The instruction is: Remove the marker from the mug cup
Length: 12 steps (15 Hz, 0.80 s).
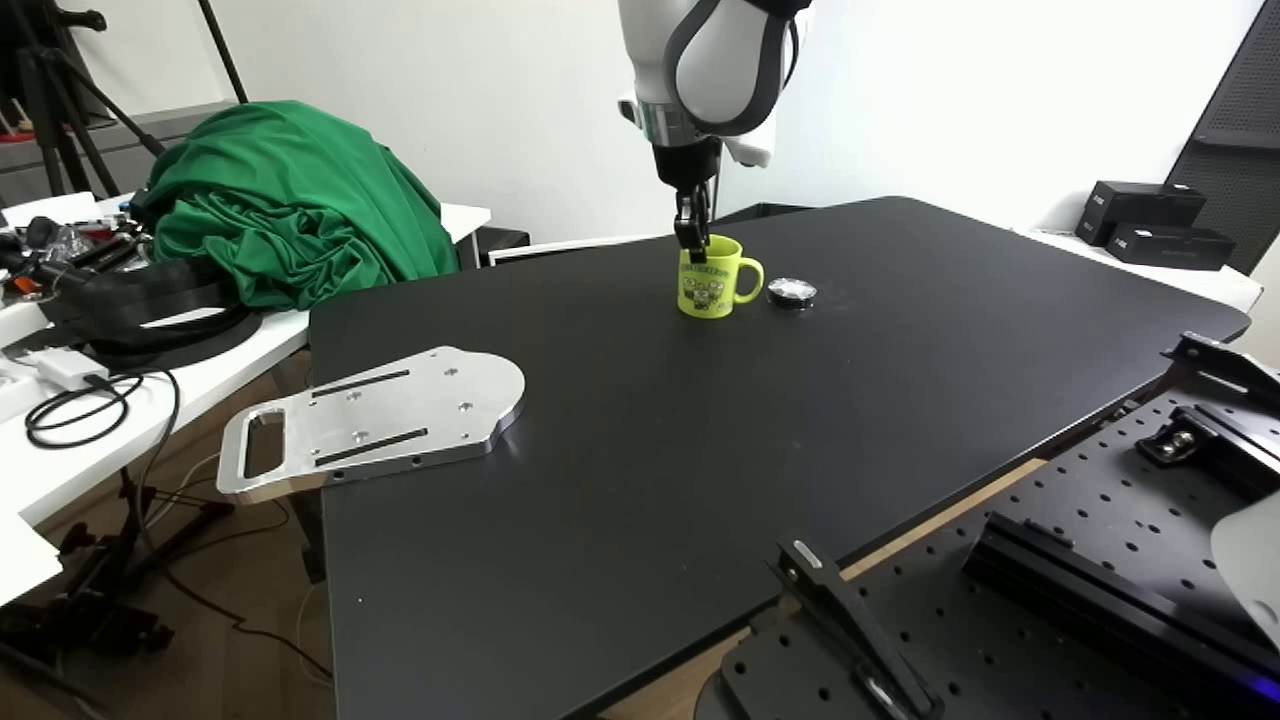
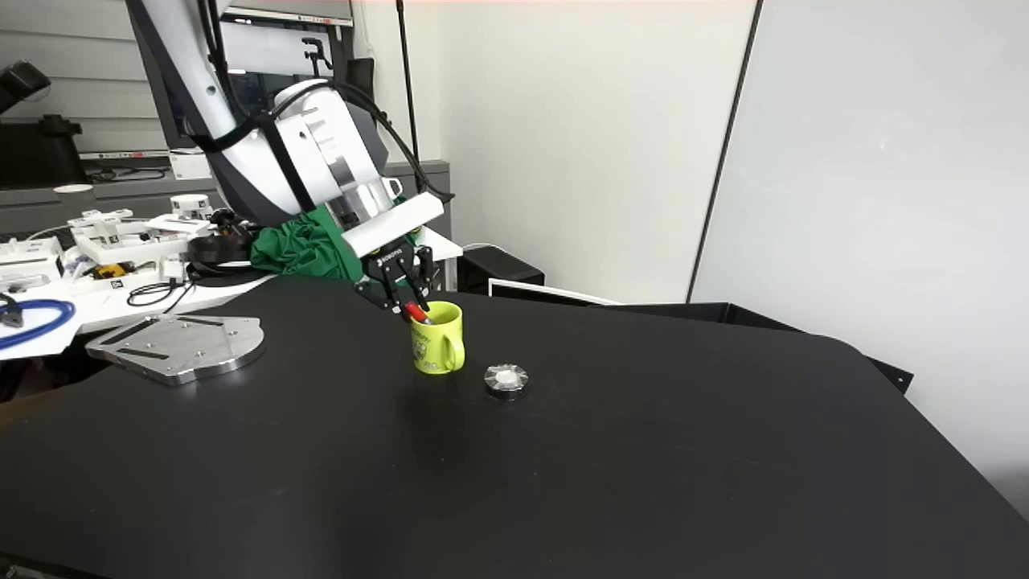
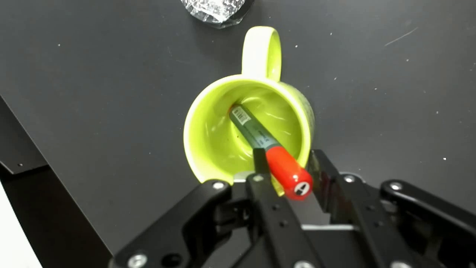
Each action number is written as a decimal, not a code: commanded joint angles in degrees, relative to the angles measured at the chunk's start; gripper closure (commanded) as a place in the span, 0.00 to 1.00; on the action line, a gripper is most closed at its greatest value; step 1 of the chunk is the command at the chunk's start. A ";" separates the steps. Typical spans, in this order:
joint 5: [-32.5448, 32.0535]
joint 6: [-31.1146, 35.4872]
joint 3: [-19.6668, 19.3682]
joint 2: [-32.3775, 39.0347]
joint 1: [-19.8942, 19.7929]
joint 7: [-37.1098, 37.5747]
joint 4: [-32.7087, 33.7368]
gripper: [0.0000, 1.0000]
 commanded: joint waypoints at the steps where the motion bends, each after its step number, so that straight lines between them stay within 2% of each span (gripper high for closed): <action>1: -1.27 -0.89 -0.55 0.33 -0.02 3.27 1.17 0.97; 7: -0.09 -1.57 -0.18 -1.78 -1.44 2.72 0.72 0.95; 12: 0.66 -2.43 0.04 -6.63 -2.93 2.07 -0.89 0.95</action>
